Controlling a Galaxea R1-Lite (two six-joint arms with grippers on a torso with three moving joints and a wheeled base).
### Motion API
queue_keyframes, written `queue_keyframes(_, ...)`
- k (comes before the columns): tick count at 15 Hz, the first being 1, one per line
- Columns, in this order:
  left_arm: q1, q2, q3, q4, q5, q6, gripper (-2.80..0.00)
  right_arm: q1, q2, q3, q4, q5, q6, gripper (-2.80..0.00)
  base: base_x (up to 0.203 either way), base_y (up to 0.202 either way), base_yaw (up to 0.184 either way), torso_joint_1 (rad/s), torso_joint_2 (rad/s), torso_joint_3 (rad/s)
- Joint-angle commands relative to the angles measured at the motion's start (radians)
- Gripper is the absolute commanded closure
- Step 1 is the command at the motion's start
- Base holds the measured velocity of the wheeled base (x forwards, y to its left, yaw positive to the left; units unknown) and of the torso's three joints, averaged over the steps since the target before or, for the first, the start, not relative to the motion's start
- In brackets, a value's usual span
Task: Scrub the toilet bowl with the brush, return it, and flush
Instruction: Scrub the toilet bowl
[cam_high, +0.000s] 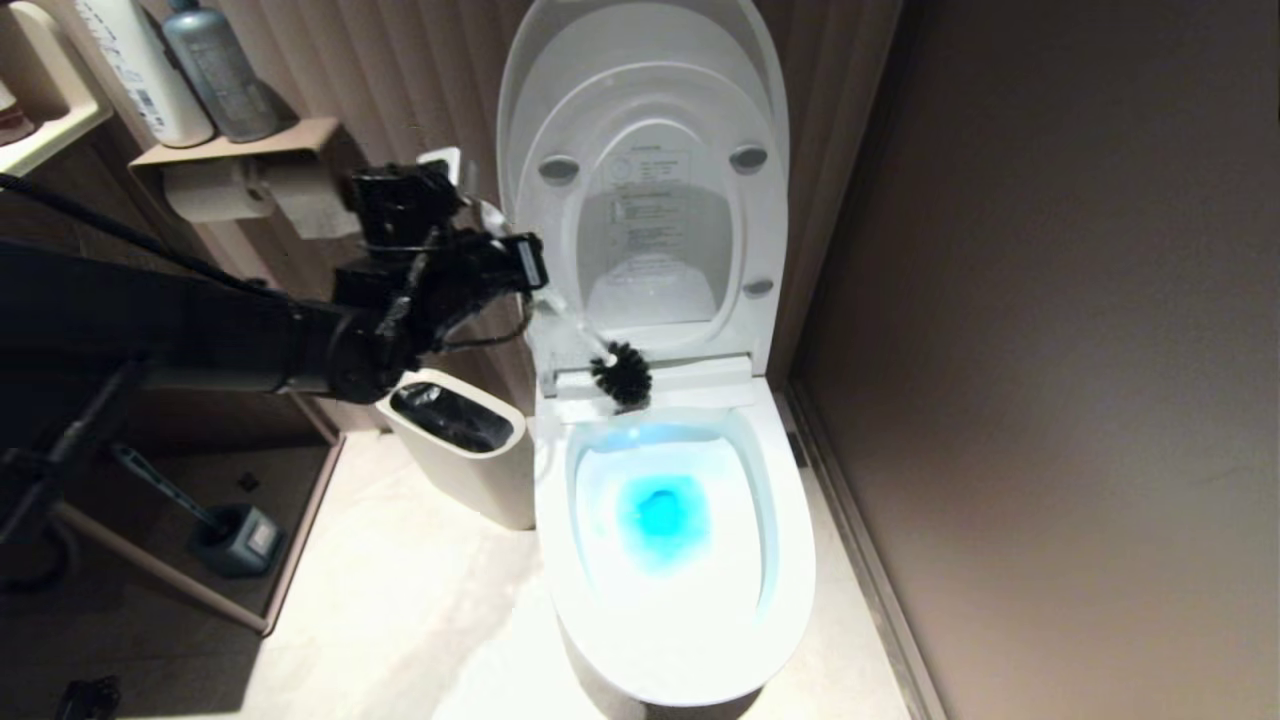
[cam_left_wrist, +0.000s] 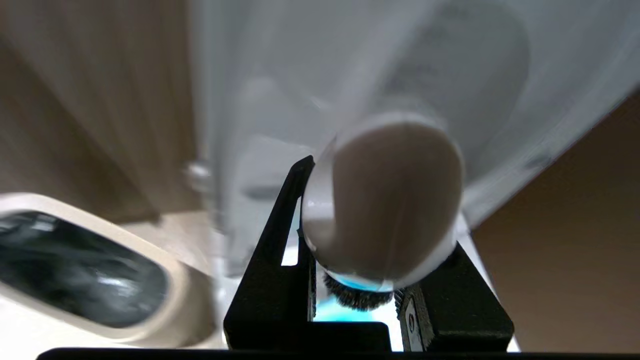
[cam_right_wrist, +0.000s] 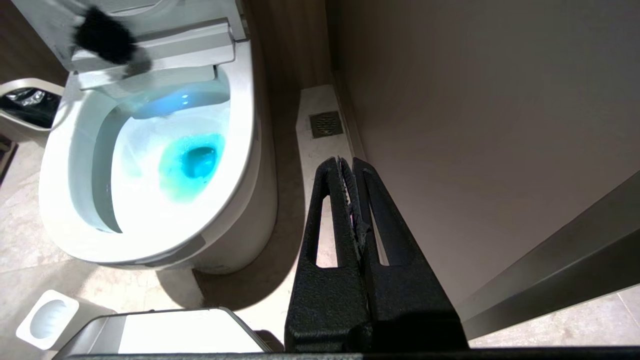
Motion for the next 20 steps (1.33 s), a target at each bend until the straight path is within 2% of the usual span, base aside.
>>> queue_keyframes(1,-0.049,0.112,-0.035,0.000,0.004,-0.012,0.00,0.000,0.000,0.000,0.000,0.000,0.001,0.00,0.000,0.000,0.000,0.000,0.00,0.000)
queue_keyframes(3,-0.072,0.123,-0.036,0.021,0.003,-0.029,0.00,0.000,0.000,0.000,0.001,0.000,0.001,0.00,0.000,0.000,0.000,0.000,0.00,0.000)
queue_keyframes(8,-0.118,0.214,-0.042,0.035,0.009,-0.025,0.00,0.000,0.000,0.000,0.000,0.000,0.001,0.00,0.000,0.000,0.000,0.000,0.00,0.000)
queue_keyframes(10,-0.125,0.247,-0.007,0.030,0.022,0.024,0.00,0.000,0.000,0.000,0.000,0.000,0.001,0.00,0.000,0.000,0.000,0.000,0.00,0.000)
queue_keyframes(13,-0.125,0.205,0.060,0.035,0.021,0.083,0.00,0.000,0.000,0.000,0.000,0.000,0.001,0.00,0.000,0.000,0.000,0.000,0.00,0.000)
queue_keyframes(15,-0.124,0.176,0.126,0.032,0.021,0.193,0.00,0.000,0.000,0.000,0.000,0.000,0.001,0.00,0.000,0.000,0.000,0.000,0.00,0.000)
queue_keyframes(18,-0.120,0.101,0.169,0.050,0.019,0.220,0.00,0.000,0.000,0.000,0.000,0.000,0.001,0.00,0.000,0.000,0.000,0.000,0.00,0.000)
queue_keyframes(20,-0.108,0.056,0.217,0.058,0.018,0.262,0.00,0.000,0.000,0.000,0.000,0.000,0.001,0.00,0.000,0.000,0.000,0.000,0.00,0.000)
